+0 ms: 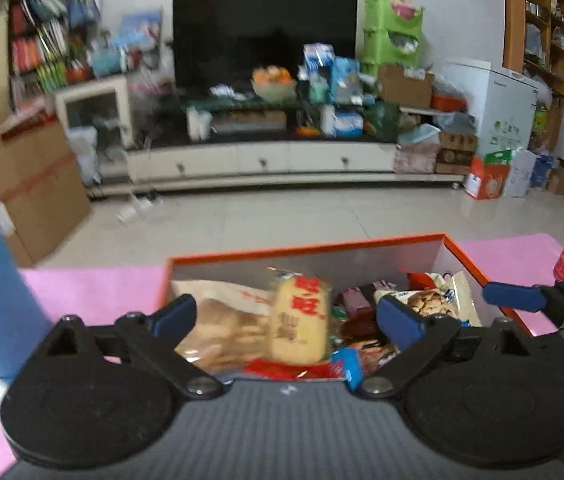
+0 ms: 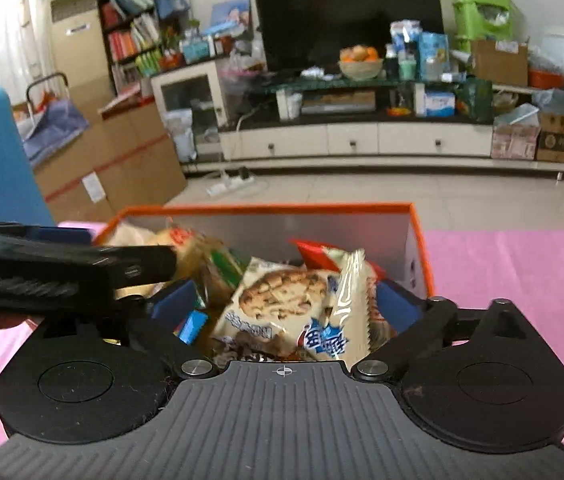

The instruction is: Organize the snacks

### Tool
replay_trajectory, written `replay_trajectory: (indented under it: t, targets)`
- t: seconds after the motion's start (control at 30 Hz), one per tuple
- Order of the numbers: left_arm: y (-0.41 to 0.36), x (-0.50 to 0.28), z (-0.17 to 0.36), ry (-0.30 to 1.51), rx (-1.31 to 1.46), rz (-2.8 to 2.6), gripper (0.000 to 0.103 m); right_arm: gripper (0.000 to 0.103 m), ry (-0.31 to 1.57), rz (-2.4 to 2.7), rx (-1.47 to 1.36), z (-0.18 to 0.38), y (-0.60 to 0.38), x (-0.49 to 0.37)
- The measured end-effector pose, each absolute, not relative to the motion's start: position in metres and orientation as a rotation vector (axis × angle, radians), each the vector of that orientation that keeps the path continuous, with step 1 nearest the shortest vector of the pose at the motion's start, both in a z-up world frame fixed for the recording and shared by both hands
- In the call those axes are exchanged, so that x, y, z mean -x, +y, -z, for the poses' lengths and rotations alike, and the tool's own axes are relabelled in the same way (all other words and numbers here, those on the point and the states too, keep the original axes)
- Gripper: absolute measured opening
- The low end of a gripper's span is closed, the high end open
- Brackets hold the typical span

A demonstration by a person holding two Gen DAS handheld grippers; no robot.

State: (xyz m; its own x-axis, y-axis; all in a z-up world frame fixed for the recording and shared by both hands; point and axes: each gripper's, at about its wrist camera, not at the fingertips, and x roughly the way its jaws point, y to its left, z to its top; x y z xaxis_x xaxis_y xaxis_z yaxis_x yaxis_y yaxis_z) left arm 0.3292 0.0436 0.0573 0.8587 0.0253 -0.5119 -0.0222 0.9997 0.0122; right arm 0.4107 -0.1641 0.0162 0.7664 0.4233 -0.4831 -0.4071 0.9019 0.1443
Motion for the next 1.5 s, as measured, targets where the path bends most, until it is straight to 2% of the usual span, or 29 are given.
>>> replay_trajectory:
  t: [0.27,0.67,0.83,1.0,1.1,1.33,1.5]
  targets:
    - [0.049,-0.231,-0.07,0.503,-0.013,-0.061,0.101,0.093,0.515,-0.488,-0.061,-0.03,-0.184,-0.329]
    - [0.037,-0.121,-0.055,0.534,0.055,-0.085,0.101,0.093,0.617,-0.418,-0.131,0.012,-0.239,-0.18]
    - [0.025,-0.097,-0.03,0.574,0.093,-0.091,0.101,0.093,0.578,-0.37,-0.152,0.005,-0.253,-0.167]
    - [0.02,-0.082,0.001,0.65,0.13,-0.04,0.101,0.093,0.615,-0.331,-0.259,0.012,-0.265,-0.167]
    - [0.019,-0.081,0.012,0.682,0.131,-0.044,0.101,0.093,0.616,-0.317,-0.221,0.012,-0.261,-0.171]
    - [0.023,-0.083,0.013,0.7,0.174,-0.056,0.101,0.093,0.634,-0.282,-0.068,0.019,-0.236,-0.179]
    - [0.027,-0.085,0.013,0.703,0.177,-0.085,0.101,0.093,0.642,-0.297,-0.068,0.024,-0.237,-0.181]
